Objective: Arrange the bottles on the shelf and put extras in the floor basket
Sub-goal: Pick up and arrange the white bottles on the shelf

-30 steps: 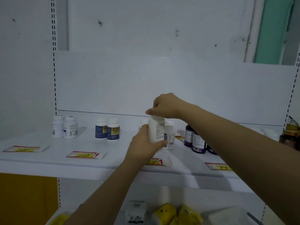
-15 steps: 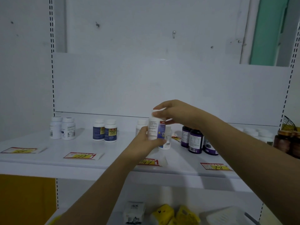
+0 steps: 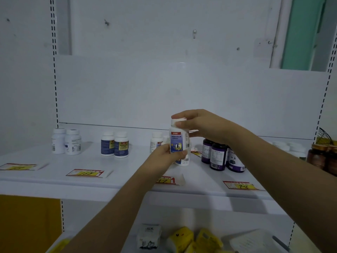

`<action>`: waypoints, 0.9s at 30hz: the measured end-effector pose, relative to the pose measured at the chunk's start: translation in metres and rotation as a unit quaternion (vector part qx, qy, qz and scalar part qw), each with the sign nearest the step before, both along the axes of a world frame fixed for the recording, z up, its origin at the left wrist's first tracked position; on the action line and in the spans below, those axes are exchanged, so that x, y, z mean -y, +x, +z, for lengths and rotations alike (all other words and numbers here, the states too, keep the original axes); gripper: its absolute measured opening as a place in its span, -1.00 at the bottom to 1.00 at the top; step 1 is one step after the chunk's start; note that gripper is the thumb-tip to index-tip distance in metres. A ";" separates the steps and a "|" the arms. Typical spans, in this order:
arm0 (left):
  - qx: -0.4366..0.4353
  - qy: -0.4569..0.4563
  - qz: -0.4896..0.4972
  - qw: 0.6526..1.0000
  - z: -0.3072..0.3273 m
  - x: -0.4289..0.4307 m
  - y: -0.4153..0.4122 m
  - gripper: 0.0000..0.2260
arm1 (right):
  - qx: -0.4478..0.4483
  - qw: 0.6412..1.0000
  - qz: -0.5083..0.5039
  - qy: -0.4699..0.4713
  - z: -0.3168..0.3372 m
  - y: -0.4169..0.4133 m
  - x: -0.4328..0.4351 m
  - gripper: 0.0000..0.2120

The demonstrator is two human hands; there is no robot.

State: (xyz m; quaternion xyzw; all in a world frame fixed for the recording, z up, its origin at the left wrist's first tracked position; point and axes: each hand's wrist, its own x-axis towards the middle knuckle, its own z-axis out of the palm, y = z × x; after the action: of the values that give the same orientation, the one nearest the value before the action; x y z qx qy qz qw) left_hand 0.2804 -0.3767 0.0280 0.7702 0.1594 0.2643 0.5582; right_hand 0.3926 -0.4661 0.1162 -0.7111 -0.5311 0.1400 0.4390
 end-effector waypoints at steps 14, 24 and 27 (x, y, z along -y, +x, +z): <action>0.063 -0.110 -0.053 0.991 0.004 -0.002 0.001 -0.65 | -0.066 0.995 0.039 0.056 -0.001 0.004 -0.003 -0.78; 0.119 -0.031 0.065 0.990 0.002 0.010 0.015 -0.46 | -0.020 0.980 -0.114 0.163 -0.010 0.004 -0.017 -0.51; 0.115 0.006 0.124 0.986 0.004 0.014 0.018 -0.53 | -0.009 0.980 -0.129 0.150 -0.010 0.002 -0.020 -0.48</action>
State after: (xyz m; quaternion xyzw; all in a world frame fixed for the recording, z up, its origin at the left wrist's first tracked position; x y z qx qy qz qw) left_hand 0.2981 -0.3908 0.0320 0.7125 0.1870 0.4188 0.5310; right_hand 0.3947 -0.4457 0.1061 -0.6986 -0.4456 0.0070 0.5597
